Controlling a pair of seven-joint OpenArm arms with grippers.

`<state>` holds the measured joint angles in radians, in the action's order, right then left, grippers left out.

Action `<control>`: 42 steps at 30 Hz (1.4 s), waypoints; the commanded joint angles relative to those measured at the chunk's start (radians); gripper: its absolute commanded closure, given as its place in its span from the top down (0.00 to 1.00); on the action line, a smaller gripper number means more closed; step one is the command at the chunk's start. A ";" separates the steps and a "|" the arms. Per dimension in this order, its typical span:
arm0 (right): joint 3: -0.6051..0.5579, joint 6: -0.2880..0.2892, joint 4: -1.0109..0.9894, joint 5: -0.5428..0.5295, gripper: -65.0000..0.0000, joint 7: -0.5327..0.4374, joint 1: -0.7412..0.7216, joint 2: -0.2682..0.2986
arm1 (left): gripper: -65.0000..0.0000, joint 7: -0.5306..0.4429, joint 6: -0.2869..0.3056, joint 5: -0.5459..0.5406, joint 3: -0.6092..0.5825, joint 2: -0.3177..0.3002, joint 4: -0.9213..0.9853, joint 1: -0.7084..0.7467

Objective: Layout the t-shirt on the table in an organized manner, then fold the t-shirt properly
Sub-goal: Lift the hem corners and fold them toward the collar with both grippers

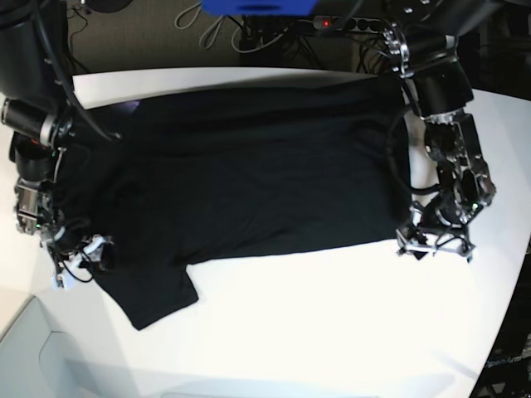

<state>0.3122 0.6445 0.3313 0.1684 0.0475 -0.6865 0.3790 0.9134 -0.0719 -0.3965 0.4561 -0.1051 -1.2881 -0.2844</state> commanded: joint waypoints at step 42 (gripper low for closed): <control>0.066 -0.177 -0.036 -0.014 0.41 -0.145 0.029 -0.039 | 0.11 -0.055 0.011 -0.009 -0.073 -0.057 0.397 -0.102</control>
<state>0.3786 0.4690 0.2901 0.1558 -0.1066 -0.6369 0.3325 0.8078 -0.0437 -0.4305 0.3870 -0.1696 -0.9020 -0.3969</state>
